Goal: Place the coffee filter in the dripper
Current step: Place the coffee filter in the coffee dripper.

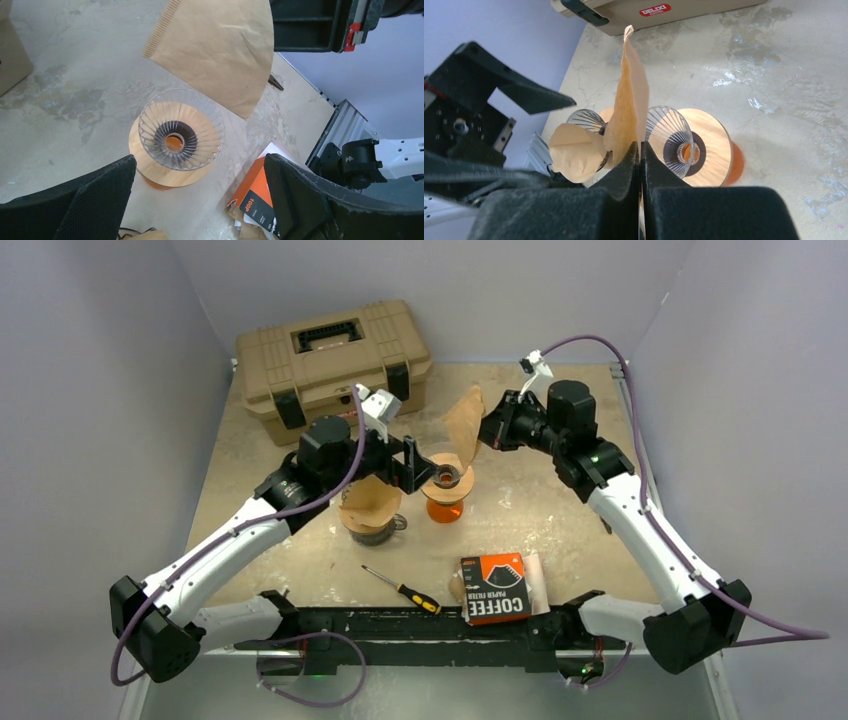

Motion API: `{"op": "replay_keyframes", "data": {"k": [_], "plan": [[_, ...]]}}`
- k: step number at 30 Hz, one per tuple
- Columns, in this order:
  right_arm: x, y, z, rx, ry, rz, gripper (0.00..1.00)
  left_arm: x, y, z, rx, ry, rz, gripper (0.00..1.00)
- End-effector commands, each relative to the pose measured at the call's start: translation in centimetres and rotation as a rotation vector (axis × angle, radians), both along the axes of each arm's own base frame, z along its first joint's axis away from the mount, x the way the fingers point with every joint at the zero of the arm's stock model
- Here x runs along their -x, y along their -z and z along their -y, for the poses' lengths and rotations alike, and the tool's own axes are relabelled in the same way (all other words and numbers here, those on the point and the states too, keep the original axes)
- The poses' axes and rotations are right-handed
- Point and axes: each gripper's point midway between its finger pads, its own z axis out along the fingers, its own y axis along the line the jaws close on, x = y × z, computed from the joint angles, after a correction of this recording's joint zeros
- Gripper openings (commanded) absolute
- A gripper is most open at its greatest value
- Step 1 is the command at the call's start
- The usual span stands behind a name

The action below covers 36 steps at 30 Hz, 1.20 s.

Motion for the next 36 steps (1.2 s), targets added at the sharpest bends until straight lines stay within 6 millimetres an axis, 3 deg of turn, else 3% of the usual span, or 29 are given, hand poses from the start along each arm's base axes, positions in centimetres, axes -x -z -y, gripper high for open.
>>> {"op": "replay_keyframes", "data": {"k": [1,9,13,25,28,36], "plan": [[-0.6,-2.6,0.0,0.033,0.041,0.060,0.00,-1.0,-1.7,-0.4,-0.056,-0.118,0.078,0.99],[-0.5,-0.8,-1.4,0.097,0.030,-0.005,0.00,-2.7,-1.5,-2.2,-0.093,-0.300,0.064,0.99],[-0.5,0.0,-2.2,0.115,0.014,-0.031,0.00,-3.0,-1.3,-2.1,-0.091,-0.323,0.030,0.99],[0.3,1.1,-4.8,0.093,-0.058,-0.079,0.00,-2.5,-1.4,1.4,-0.019,-0.186,-0.024,0.94],[0.4,1.1,-5.0,0.093,-0.062,-0.087,0.00,-1.9,-1.7,3.2,0.025,-0.099,-0.037,0.94],[1.2,-0.5,-5.4,0.054,-0.090,-0.066,0.00,-1.3,-3.3,5.5,0.119,0.014,-0.023,0.98]]}}
